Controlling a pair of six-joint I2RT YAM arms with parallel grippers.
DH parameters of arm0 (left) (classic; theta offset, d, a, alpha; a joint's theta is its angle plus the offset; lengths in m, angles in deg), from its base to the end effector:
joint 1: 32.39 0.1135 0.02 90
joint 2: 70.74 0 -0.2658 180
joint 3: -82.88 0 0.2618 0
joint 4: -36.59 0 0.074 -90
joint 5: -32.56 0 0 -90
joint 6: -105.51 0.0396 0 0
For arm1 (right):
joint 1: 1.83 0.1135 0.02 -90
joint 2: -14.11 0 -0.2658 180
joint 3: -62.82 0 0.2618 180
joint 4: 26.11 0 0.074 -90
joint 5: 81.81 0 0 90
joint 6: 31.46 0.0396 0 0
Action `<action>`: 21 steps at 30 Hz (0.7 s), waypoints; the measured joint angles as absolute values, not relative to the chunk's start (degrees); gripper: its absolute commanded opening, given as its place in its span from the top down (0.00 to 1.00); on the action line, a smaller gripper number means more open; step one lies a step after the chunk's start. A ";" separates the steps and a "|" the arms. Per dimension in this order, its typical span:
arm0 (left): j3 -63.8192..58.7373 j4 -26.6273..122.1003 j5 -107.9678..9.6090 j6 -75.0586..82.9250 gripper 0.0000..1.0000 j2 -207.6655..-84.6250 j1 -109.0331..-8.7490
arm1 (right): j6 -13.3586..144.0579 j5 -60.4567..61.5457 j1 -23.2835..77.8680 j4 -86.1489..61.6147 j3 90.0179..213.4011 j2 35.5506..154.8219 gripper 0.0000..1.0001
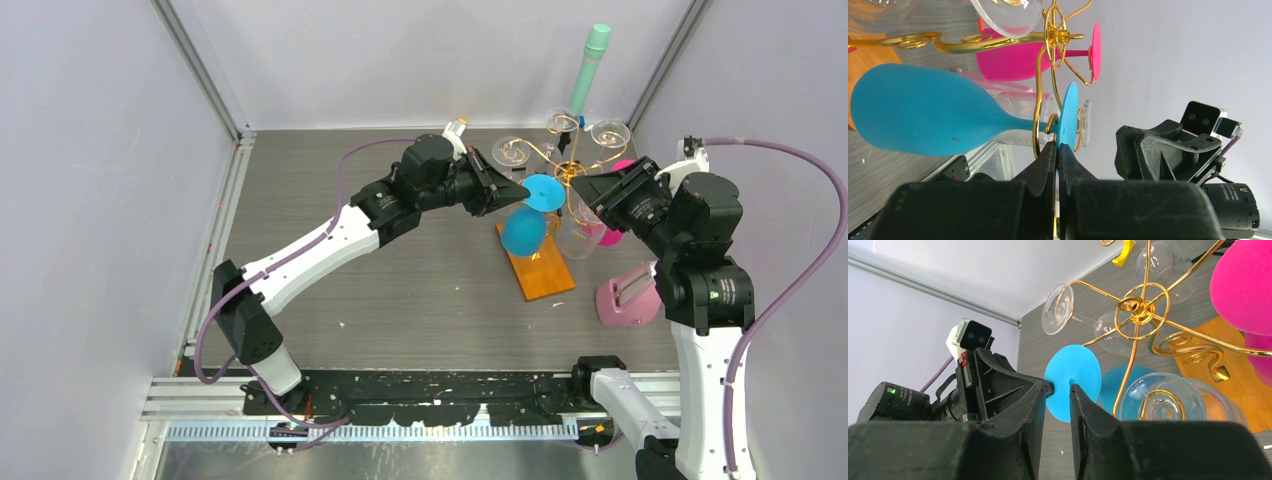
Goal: Take the wine glass off the wine glass rack
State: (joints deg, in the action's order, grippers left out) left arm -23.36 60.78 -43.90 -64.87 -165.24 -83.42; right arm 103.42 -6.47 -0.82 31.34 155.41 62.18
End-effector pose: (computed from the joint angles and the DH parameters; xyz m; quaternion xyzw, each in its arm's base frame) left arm 0.2488 -0.3223 0.4075 -0.1247 0.7676 -0.6046 0.1721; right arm 0.1383 0.0125 0.4697 0.2161 0.7494 0.3328 0.5301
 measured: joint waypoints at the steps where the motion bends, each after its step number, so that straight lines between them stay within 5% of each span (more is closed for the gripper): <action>1: -23.36 60.76 -43.79 -64.89 1.00 -165.24 -83.42 | 103.48 -6.47 -0.82 31.34 155.41 62.09 0.70; 21: -19.25 59.29 -43.92 -64.36 1.00 -159.23 -81.76 | 104.14 -6.27 -0.82 31.37 155.56 62.07 0.67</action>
State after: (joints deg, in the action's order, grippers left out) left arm -19.25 59.29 -43.92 -64.36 -159.23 -81.76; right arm 104.14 -6.27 -0.82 31.37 155.56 62.07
